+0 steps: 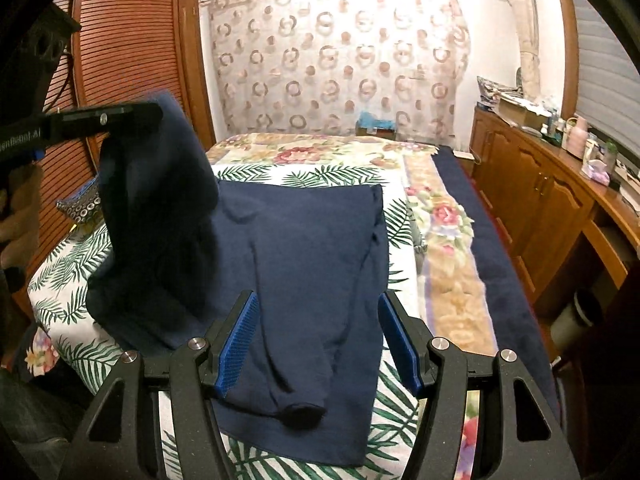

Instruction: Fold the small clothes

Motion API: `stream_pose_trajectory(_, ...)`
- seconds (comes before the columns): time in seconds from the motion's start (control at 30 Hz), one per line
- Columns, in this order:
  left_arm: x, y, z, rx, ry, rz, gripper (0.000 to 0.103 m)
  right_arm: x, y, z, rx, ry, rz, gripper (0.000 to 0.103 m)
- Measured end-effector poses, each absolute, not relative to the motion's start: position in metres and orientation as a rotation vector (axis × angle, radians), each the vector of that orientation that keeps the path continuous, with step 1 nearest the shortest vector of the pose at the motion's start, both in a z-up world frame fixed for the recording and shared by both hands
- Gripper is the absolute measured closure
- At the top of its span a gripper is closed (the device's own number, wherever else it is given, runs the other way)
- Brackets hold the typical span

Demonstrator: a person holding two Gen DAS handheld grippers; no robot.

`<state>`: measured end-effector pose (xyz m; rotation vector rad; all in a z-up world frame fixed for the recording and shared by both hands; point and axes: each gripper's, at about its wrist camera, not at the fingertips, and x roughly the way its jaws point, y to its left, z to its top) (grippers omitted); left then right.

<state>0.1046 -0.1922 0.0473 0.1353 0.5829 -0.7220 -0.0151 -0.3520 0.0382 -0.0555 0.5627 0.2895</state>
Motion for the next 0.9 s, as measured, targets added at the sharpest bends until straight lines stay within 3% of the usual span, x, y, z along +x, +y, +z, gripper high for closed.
stream_pose_trajectory(0.03,0.105,-0.192,0.046,0.137,0.584,-0.715,0.069,-0.015,-0.352,0.038,-0.052,0.563,0.291,0.039)
stream_pose_trajectory(0.07,0.104,-0.189,0.043,0.133,0.582,-0.711,0.061,-0.016,-0.351,0.037,-0.048,0.564,0.292,0.039)
stream_pose_trajectory(0.13,0.103,-0.184,0.037,0.129,0.595,-0.702,0.058,-0.017,-0.35,0.037,-0.043,0.564,0.298,0.039)
stream_pose_trajectory(0.27,0.102,-0.166,0.024,0.129,0.614,-0.655,0.033,-0.011,-0.348,0.036,-0.04,0.567,0.316,0.039)
stream_pose_trajectory(0.33,0.103,-0.153,0.018,0.112,0.619,-0.631,0.029,-0.004,-0.345,0.034,-0.044,0.574,0.327,0.039)
stream_pose_trajectory(0.6,0.106,-0.106,-0.007,0.067,0.63,-0.501,0.028,0.025,-0.326,0.023,-0.11,0.638,0.397,0.039)
stream_pose_trajectory(0.7,0.107,-0.096,-0.015,0.059,0.634,-0.459,0.028,0.034,-0.323,0.019,-0.145,0.666,0.4,0.044)
stream_pose_trajectory(0.8,0.107,-0.087,-0.021,0.033,0.644,-0.437,0.028,0.043,-0.323,0.017,-0.157,0.682,0.406,0.058)
stream_pose_trajectory(0.87,0.105,-0.083,-0.024,0.028,0.644,-0.424,0.028,0.046,-0.324,0.017,-0.165,0.685,0.41,0.077)
stream_pose_trajectory(0.9,0.103,-0.077,-0.027,0.031,0.644,-0.417,0.028,0.046,-0.324,0.017,-0.168,0.683,0.412,0.08)
